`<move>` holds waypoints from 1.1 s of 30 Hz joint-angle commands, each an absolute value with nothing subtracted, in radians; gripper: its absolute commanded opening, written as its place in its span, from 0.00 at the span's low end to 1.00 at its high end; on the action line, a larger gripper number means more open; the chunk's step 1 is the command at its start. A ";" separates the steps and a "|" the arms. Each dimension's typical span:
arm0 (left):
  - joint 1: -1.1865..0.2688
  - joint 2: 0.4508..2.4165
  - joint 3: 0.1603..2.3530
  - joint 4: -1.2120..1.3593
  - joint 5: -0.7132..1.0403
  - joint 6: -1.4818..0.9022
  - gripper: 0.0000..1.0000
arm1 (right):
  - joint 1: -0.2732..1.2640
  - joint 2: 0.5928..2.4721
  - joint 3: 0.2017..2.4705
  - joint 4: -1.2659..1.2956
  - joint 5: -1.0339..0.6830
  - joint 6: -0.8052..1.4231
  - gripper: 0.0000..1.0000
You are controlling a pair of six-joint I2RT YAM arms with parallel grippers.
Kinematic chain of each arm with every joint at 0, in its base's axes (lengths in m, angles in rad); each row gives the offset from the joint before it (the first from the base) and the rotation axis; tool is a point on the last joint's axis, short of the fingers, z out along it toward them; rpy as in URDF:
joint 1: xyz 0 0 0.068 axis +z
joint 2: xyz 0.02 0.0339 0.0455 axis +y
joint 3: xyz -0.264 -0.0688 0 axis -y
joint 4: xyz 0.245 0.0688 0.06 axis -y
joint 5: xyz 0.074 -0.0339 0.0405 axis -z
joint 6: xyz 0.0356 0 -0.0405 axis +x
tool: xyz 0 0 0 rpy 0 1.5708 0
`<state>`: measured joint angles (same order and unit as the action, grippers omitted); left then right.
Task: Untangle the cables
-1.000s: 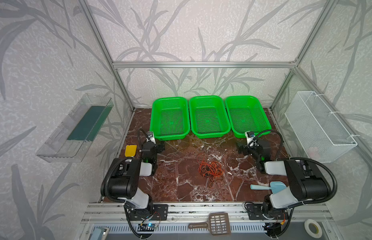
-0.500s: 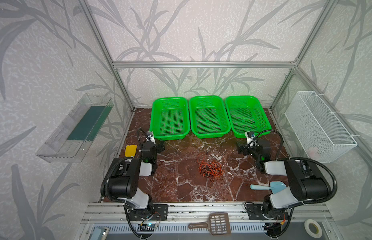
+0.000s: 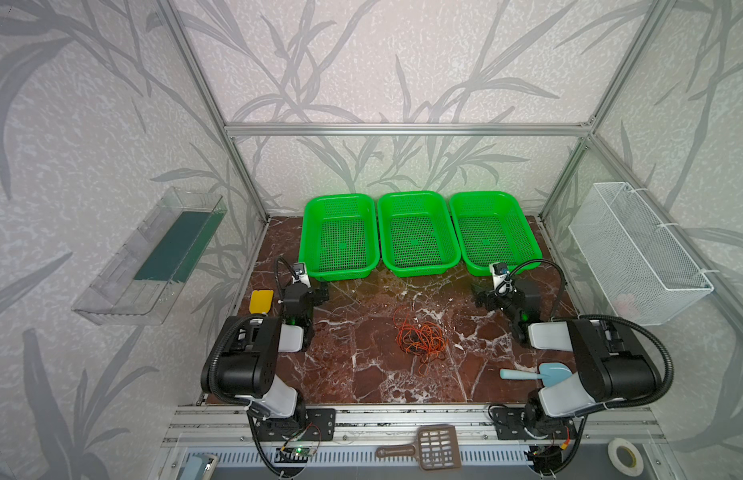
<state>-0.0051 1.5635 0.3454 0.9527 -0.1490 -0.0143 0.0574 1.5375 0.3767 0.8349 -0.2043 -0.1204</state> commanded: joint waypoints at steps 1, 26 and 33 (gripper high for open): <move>-0.001 1.571 0.369 0.971 -0.154 -0.009 0.99 | 0.052 1.544 0.394 0.872 -0.216 -0.114 0.99; -0.261 0.961 0.527 0.182 0.012 -0.181 0.76 | 0.411 0.967 0.492 0.109 -0.246 0.040 0.74; -0.468 1.159 0.654 0.156 0.126 -0.192 0.70 | 0.541 1.178 0.606 0.019 -0.278 0.073 0.57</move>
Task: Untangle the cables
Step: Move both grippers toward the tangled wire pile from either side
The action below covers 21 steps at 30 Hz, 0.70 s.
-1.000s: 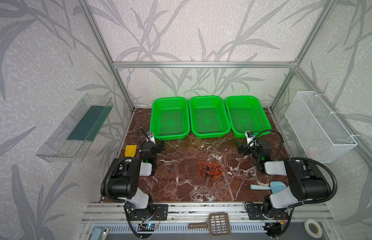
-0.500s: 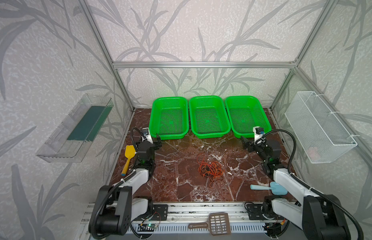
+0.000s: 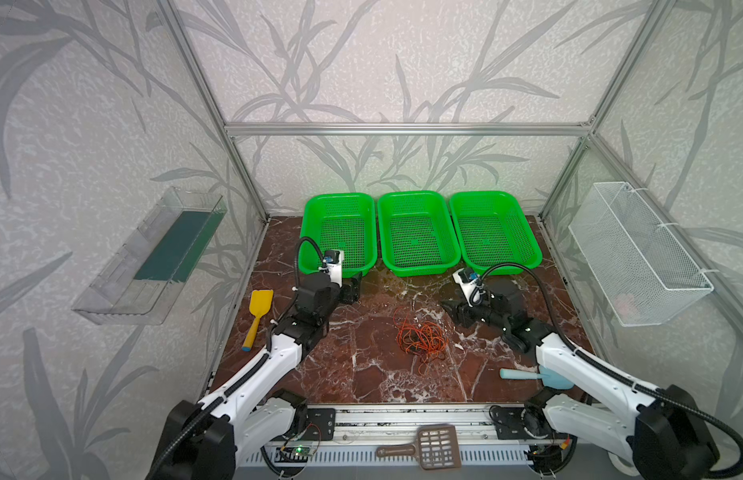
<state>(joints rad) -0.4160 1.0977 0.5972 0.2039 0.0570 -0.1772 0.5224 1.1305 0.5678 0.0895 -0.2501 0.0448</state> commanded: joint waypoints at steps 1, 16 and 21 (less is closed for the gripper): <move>-0.493 1.200 0.679 0.150 0.136 -0.190 0.70 | 0.548 1.204 0.619 0.012 -0.285 0.079 0.56; -0.658 1.505 0.824 0.103 0.239 -0.350 0.67 | 0.628 1.137 0.641 -0.183 -0.259 0.154 0.53; -0.693 1.548 0.815 0.109 0.225 -0.382 0.68 | 0.652 1.151 0.596 -0.182 -0.275 0.210 0.62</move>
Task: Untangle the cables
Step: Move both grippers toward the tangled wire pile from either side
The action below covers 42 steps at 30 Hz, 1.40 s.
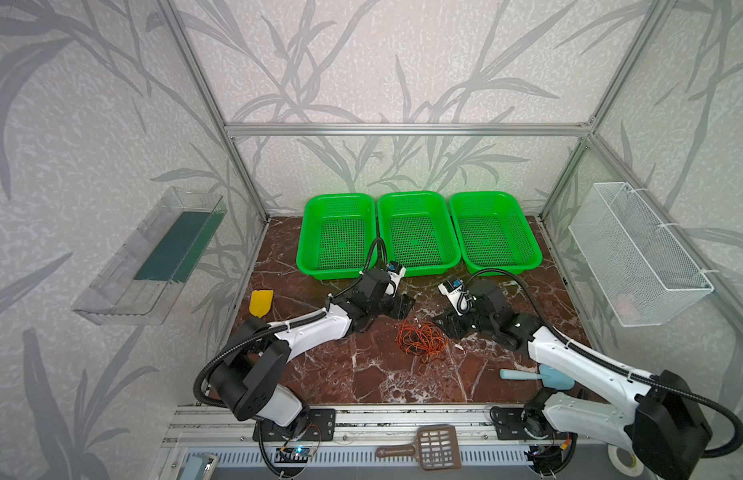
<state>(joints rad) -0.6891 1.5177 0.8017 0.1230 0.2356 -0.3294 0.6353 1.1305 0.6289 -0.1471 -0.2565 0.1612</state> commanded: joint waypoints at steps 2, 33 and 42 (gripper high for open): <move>-0.695 1.579 0.808 0.143 0.234 -0.396 0.68 | 0.659 1.208 0.592 -0.149 -0.308 0.216 0.65; -0.687 1.326 0.589 0.248 0.189 -0.292 0.65 | 0.637 1.771 1.037 -0.138 -0.420 0.235 0.11; -0.716 1.455 0.563 0.450 0.241 -0.424 0.70 | 0.637 1.784 1.013 -0.096 -0.433 0.301 0.11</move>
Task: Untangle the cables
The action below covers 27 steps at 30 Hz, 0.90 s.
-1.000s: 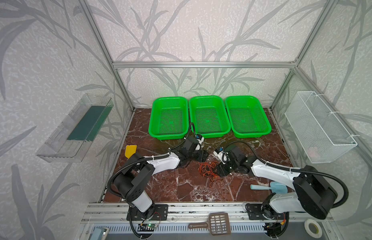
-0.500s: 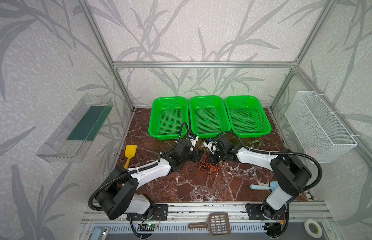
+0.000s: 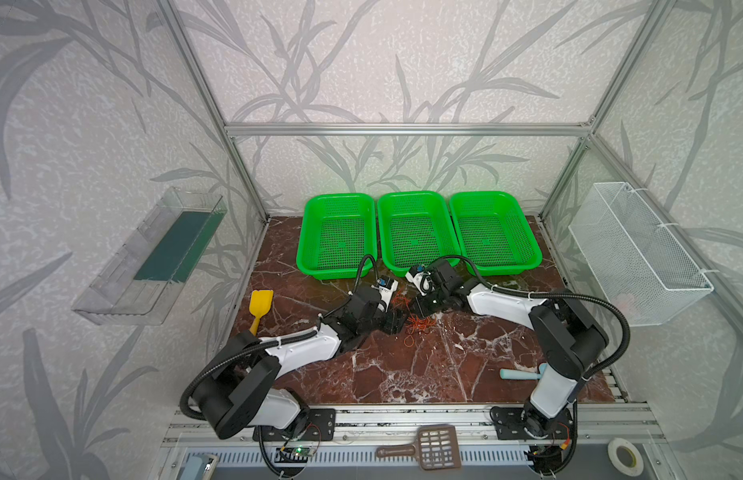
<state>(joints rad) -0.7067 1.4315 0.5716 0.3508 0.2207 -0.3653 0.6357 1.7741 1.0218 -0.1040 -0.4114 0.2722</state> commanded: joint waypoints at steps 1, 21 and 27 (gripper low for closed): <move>-0.719 1.469 0.565 0.471 0.241 -0.426 0.70 | 0.637 1.785 1.013 -0.094 -0.433 0.305 0.11; -0.733 1.655 0.542 0.761 0.233 -0.511 0.30 | 0.634 1.770 1.000 -0.081 -0.424 0.357 0.12; -0.737 1.582 0.579 0.683 0.259 -0.475 0.00 | 0.618 1.745 0.983 -0.088 -0.415 0.357 0.14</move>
<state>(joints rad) -0.7307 1.6310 0.5339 0.6975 0.2394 -0.4889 0.6262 1.7779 1.0039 -0.0868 -0.4107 0.3489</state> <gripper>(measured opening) 0.055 0.135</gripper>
